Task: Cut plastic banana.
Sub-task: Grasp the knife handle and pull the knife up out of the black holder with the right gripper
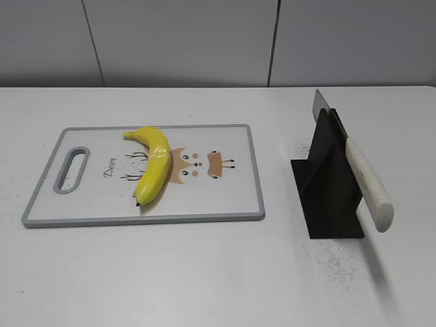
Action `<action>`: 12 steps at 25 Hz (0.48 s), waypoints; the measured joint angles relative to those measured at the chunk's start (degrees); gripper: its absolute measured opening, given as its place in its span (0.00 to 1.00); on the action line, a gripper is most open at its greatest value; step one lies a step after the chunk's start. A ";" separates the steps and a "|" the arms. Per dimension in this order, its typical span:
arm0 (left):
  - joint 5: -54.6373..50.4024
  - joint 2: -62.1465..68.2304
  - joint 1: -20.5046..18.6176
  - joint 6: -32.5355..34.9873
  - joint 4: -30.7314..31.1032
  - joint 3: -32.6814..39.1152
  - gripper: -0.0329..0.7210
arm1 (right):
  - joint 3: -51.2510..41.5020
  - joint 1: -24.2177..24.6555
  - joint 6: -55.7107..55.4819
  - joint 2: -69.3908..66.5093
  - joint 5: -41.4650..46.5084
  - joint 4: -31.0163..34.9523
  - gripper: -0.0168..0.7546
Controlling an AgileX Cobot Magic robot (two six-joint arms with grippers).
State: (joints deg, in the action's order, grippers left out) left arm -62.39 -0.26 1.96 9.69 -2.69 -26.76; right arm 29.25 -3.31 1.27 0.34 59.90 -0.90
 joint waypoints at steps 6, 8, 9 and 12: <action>0.00 0.00 0.00 0.00 0.00 0.00 0.79 | 0.00 0.00 0.00 0.00 0.00 0.00 0.78; 0.00 0.00 0.00 0.00 0.00 0.00 0.79 | 0.00 0.00 0.00 0.00 0.00 0.00 0.78; 0.00 0.00 0.00 0.00 0.00 0.00 0.79 | 0.00 0.00 0.00 0.00 0.00 0.00 0.78; 0.00 0.00 0.00 0.00 0.00 0.00 0.79 | 0.00 0.00 0.00 0.00 0.00 0.00 0.78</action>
State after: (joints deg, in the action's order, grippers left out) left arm -62.39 -0.26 1.96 9.69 -2.69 -26.76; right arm 29.25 -3.31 1.27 0.34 59.90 -0.90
